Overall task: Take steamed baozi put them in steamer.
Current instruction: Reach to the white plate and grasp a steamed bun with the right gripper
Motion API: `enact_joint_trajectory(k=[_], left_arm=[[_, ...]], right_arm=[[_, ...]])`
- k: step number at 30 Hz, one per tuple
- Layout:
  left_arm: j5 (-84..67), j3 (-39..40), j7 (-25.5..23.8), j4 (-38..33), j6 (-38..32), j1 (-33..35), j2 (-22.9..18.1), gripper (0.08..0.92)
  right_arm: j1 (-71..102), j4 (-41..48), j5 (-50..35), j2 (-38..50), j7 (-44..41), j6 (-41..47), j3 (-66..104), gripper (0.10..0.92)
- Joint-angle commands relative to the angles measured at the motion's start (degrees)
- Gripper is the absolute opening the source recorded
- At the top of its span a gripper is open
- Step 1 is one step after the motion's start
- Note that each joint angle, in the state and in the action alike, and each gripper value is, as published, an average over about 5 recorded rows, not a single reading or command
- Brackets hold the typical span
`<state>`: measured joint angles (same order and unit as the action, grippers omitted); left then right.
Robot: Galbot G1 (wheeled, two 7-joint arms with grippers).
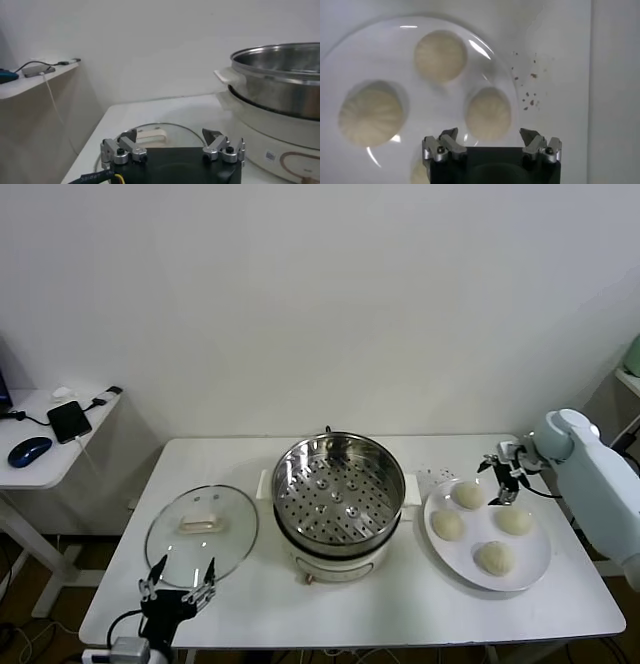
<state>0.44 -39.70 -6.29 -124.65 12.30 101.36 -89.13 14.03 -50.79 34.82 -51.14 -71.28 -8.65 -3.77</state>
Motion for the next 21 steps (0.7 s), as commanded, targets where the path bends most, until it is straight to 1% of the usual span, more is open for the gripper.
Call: enact_joint_trajectory(k=[1, 21], left_arm=[[-0.64, -0.37, -0.08, -0.11, 0.20, -0.04, -0.11, 0.823], [-0.76, -0.31, -0.29, 0.57, 0.52, -0.50, -0.01, 0.823]], right_arm=[[-0.27, 4.19, 3.44, -3.08, 0.03, -1.92, 1.03, 0.823], [-0.22, 7.45, 7.50, -5.29, 1.88, -2.84, 2.74, 0.823]])
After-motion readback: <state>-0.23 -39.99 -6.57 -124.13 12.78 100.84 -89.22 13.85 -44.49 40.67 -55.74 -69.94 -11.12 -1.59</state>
